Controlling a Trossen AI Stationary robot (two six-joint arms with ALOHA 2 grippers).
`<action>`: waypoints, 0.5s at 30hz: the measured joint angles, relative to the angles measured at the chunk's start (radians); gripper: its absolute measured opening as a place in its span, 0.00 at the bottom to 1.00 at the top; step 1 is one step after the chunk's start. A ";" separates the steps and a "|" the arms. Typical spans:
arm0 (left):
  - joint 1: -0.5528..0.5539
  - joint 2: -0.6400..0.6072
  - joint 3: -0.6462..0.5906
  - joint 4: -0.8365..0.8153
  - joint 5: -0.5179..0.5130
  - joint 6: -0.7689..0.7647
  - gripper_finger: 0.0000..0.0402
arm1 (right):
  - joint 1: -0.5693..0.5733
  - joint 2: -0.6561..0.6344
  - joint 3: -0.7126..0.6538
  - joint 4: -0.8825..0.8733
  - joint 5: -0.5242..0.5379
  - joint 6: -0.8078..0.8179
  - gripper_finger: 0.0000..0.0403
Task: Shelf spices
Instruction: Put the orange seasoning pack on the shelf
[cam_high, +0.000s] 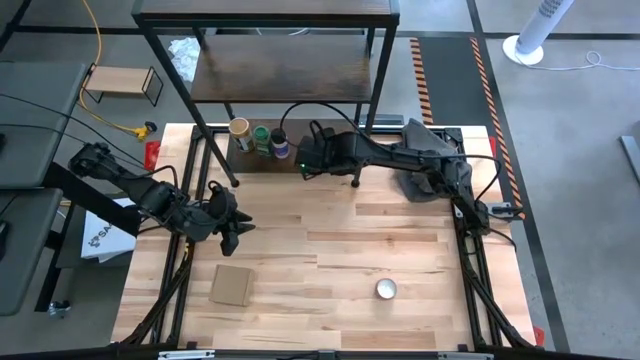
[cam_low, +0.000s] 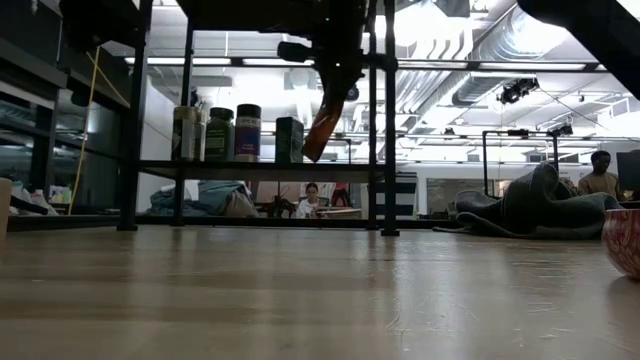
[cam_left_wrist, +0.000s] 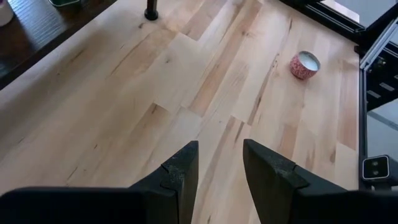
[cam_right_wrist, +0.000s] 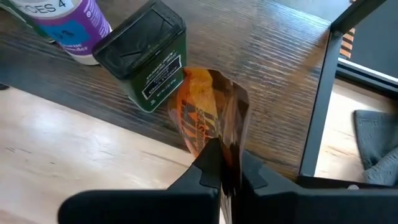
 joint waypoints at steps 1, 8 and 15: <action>0.000 0.000 0.000 0.000 0.000 -0.004 0.30 | -0.001 0.000 0.000 0.000 -0.001 0.000 0.00; 0.000 0.000 0.000 0.030 -0.011 -0.007 0.30 | -0.001 0.000 0.011 0.005 0.010 -0.050 0.02; 0.000 0.000 0.000 0.029 -0.045 -0.034 0.30 | -0.005 0.000 0.011 0.006 0.029 -0.093 0.16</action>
